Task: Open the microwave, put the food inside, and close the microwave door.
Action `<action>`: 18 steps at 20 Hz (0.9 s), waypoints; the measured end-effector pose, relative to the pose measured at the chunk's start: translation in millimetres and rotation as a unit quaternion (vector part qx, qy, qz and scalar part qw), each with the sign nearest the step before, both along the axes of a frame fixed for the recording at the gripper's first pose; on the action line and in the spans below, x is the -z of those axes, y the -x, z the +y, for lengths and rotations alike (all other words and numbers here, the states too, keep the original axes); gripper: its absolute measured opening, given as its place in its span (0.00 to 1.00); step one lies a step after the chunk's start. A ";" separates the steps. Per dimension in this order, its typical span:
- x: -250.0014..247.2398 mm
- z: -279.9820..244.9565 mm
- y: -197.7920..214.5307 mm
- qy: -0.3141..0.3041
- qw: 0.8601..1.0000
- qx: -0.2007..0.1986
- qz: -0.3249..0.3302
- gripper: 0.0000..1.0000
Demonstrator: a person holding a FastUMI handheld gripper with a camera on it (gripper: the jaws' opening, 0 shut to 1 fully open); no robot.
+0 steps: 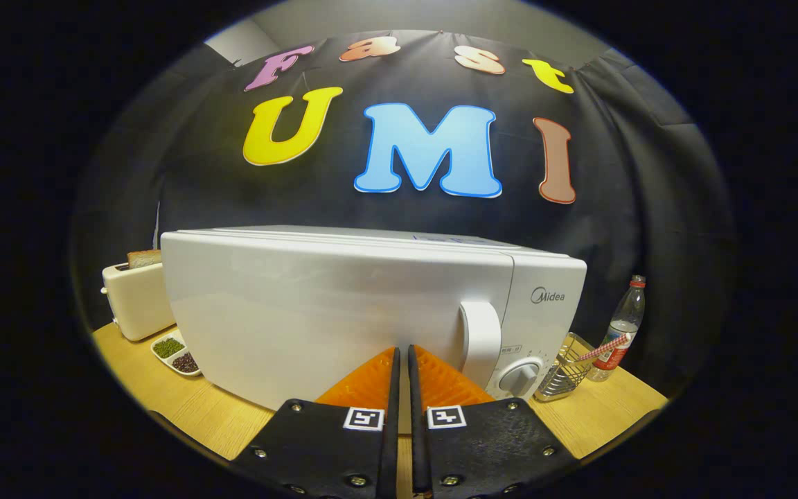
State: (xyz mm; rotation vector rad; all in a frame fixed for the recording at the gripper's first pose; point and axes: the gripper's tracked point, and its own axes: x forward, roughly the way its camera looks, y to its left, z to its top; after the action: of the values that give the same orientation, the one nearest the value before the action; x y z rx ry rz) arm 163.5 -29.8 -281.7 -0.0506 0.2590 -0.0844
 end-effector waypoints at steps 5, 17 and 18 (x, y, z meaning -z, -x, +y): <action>-64.8 8.5 63.7 -0.043 0.998 -0.017 -0.031 0.09; -227.9 59.4 196.9 -0.063 0.988 -0.085 -0.111 0.09; -238.6 60.2 201.8 -0.068 0.987 -0.083 -0.118 0.13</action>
State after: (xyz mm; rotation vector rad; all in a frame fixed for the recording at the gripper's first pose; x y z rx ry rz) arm -38.4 30.4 -43.1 0.0736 0.0222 0.0927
